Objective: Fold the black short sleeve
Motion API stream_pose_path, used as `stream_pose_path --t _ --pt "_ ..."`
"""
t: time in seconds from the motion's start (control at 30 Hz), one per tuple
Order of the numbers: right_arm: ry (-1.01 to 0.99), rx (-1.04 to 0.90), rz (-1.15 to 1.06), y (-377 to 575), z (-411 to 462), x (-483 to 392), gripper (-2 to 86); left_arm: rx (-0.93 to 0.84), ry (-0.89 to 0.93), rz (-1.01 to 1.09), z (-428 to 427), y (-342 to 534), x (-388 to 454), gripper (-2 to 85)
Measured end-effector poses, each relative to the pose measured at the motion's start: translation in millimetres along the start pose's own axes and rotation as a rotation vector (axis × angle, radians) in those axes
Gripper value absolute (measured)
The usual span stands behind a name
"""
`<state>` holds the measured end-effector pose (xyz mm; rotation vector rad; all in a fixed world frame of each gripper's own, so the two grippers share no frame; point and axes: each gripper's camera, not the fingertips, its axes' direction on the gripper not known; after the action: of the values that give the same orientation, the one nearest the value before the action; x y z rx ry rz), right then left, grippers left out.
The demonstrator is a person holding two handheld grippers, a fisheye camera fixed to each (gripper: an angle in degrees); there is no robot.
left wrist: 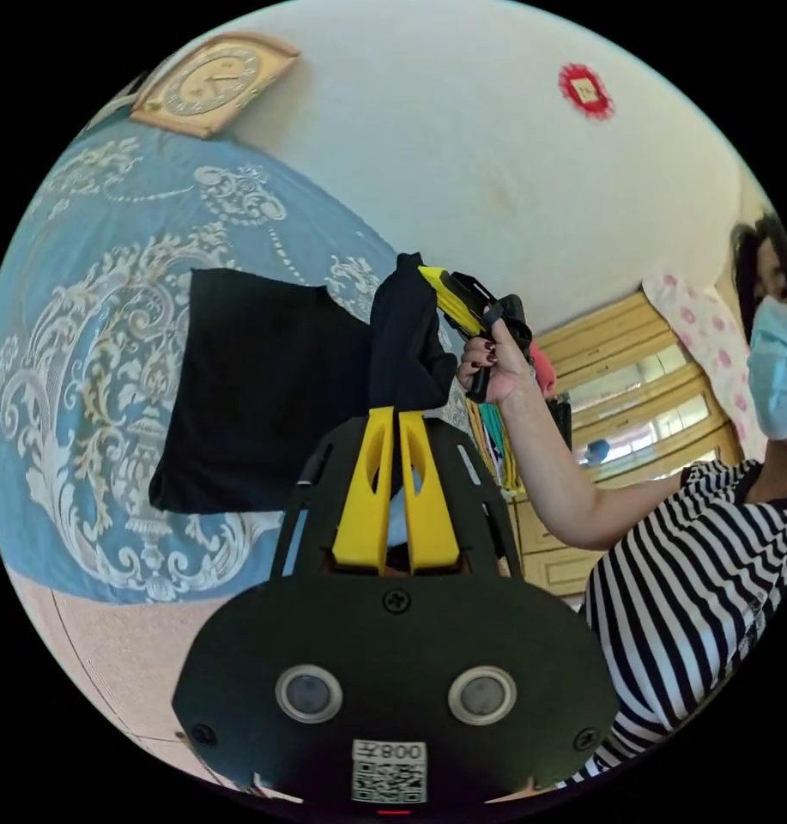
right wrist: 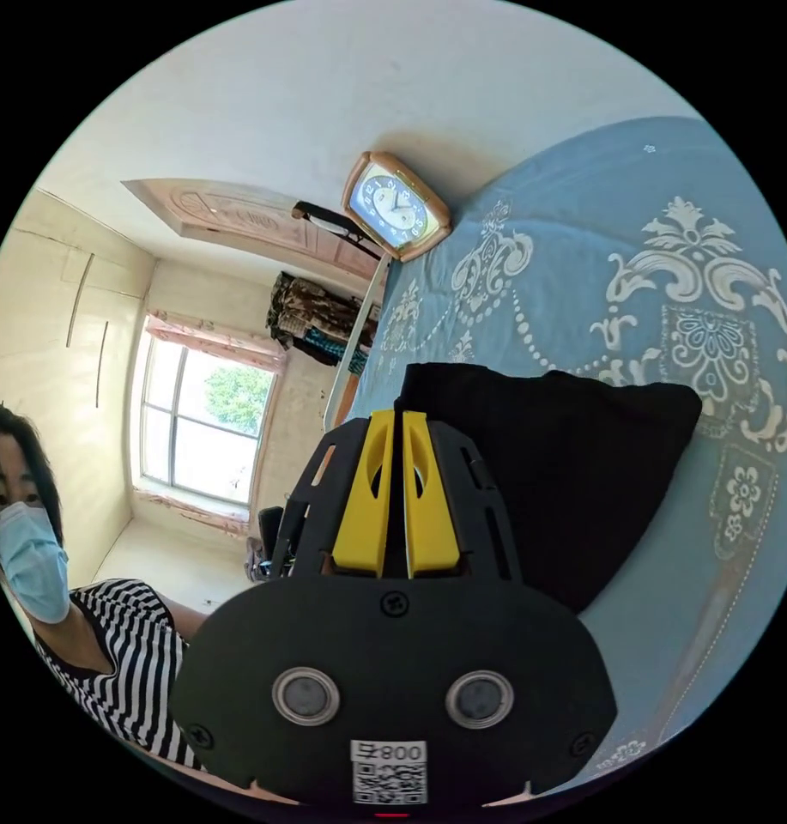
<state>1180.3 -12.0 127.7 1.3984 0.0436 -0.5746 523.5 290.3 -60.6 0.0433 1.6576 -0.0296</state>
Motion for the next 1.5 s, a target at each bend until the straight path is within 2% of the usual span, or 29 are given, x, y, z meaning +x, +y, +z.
stream_pose_path --t 0.27,0.57,0.73,1.1,1.23,1.37,1.47,1.5 --pt "0.032 -0.151 -0.04 -40 98 -53 1.4 0.082 0.092 -0.208 -42 21 -108 0.9" --pt "0.18 -0.3 -0.001 -69 196 -72 2.2 0.11 0.146 -0.389 -49 39 -207 1.0" --pt "0.182 -0.357 -0.003 -77 229 -83 3.7 0.132 0.181 -0.451 -50 52 -242 1.2" --pt "0.099 -0.269 -0.11 -58 181 -120 3.9 0.159 0.193 -0.443 -65 74 -274 0.7" --pt "0.13 -0.328 -0.136 5 147 -127 1.6 0.159 0.135 -0.325 -76 76 -257 0.3" --pt "0.213 -0.432 -0.061 83 142 -119 0.5 0.091 0.051 -0.164 -67 56 -242 0.1" --pt "0.327 -0.459 -0.001 119 143 -99 0.3 0.079 -0.021 -0.171 -56 46 -255 0.1" --pt "0.309 -0.442 0.017 123 141 -95 0.3 0.065 -0.051 -0.185 -53 46 -260 0.1"
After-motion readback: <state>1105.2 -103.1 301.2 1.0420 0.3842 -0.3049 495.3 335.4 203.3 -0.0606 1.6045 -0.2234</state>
